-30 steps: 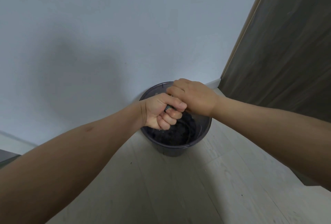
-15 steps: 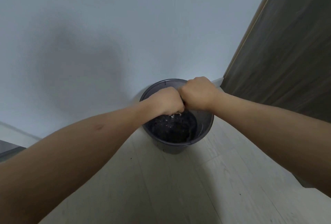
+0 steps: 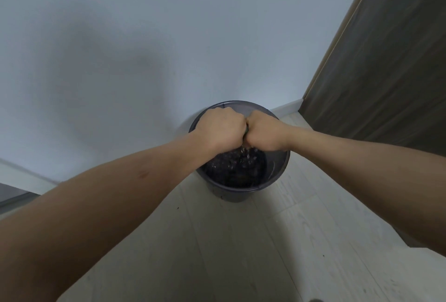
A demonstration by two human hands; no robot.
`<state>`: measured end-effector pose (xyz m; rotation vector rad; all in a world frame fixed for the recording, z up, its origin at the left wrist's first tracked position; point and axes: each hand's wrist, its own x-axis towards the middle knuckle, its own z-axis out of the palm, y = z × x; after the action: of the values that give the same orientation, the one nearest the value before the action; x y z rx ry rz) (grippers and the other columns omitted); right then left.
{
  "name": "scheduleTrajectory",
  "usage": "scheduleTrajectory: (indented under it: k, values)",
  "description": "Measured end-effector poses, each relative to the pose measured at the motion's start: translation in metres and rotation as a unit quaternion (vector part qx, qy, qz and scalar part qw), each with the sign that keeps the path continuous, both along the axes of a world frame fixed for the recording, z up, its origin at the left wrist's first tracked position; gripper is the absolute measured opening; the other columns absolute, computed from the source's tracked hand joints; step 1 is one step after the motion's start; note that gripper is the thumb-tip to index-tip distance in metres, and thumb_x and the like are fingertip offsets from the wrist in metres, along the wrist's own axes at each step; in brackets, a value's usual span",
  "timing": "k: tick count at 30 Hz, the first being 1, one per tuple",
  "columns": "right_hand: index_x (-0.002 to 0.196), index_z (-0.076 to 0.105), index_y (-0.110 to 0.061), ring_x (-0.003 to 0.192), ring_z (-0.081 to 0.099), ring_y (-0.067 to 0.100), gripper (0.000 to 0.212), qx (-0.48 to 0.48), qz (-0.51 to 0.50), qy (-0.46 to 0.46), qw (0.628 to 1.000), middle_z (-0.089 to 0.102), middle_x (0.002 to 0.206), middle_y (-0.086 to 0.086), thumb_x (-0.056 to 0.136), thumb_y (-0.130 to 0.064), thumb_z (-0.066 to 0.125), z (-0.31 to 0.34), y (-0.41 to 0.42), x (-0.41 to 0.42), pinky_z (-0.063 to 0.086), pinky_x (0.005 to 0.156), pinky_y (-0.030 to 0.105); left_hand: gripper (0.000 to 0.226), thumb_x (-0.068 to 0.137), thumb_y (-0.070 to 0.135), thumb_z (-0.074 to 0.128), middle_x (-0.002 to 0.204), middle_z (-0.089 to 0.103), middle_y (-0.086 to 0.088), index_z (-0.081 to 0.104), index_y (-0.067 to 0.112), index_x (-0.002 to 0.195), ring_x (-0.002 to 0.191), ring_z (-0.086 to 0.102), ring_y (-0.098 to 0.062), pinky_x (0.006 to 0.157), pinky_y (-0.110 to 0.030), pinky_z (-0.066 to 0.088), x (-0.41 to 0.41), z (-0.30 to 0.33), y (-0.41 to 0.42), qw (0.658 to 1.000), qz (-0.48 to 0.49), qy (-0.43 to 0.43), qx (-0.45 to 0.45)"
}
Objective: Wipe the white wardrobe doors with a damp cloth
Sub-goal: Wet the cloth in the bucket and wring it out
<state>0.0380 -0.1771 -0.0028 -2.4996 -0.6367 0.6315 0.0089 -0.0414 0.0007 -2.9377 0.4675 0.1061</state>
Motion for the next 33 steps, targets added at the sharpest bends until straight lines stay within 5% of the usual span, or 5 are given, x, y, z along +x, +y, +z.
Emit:
scheduleTrajectory:
  k: [7,12,17,25,33]
  values:
    - [0.048,0.037,-0.012,0.051,0.026,0.018,0.033,0.046,-0.033,0.098,0.994,0.033,0.049,0.003,0.061,0.006,0.062,-0.001,0.002,0.000,0.018,0.051,0.033,0.022,0.092,0.027,0.052,0.100,0.070,-0.011,0.070,0.017,0.099,0.093,0.067,-0.034,0.064,-0.037,0.039,-0.001,0.001,0.001,1.000,0.000,0.000,-0.003]
    - [0.072,0.064,-0.009,0.067,0.057,0.024,0.007,-0.080,0.013,0.026,0.996,0.064,0.070,0.007,0.078,-0.012,0.066,0.024,0.013,-0.001,0.041,0.055,0.031,0.011,0.083,0.019,0.060,0.101,0.071,-0.012,0.066,0.018,0.092,0.096,0.067,-0.034,0.065,-0.033,0.040,0.000,0.014,0.009,0.984,0.091,0.092,-0.121]
    - [0.141,0.035,-0.007,0.106,0.061,0.027,0.068,-0.067,-0.006,0.103,0.992,0.060,0.119,0.011,0.081,-0.024,0.062,0.078,0.020,-0.006,0.051,0.094,0.041,0.036,0.081,0.007,0.069,0.098,0.059,-0.010,0.042,0.013,0.104,0.089,0.062,-0.027,0.066,-0.037,0.043,-0.002,0.062,0.023,0.917,0.122,0.176,-0.336]
    - [0.116,0.048,-0.019,0.088,0.062,0.023,0.030,0.017,-0.115,0.051,0.992,0.067,0.103,0.006,0.091,-0.020,0.066,0.215,0.000,-0.021,0.052,0.075,0.037,0.044,0.084,0.023,0.078,0.090,0.066,-0.005,0.045,0.018,0.113,0.070,0.065,-0.021,0.056,-0.029,0.047,-0.015,0.203,0.038,0.834,0.190,0.265,-0.444]
    - [0.082,0.067,-0.011,0.072,0.062,0.025,0.011,0.038,-0.166,-0.021,0.985,0.063,0.077,0.006,0.090,-0.018,0.067,0.405,-0.007,-0.039,0.041,0.059,0.032,0.012,0.094,0.028,0.065,0.090,0.058,-0.004,0.061,0.017,0.092,0.083,0.058,-0.024,0.069,-0.032,0.043,-0.024,0.397,0.027,0.912,0.162,0.159,-0.341]
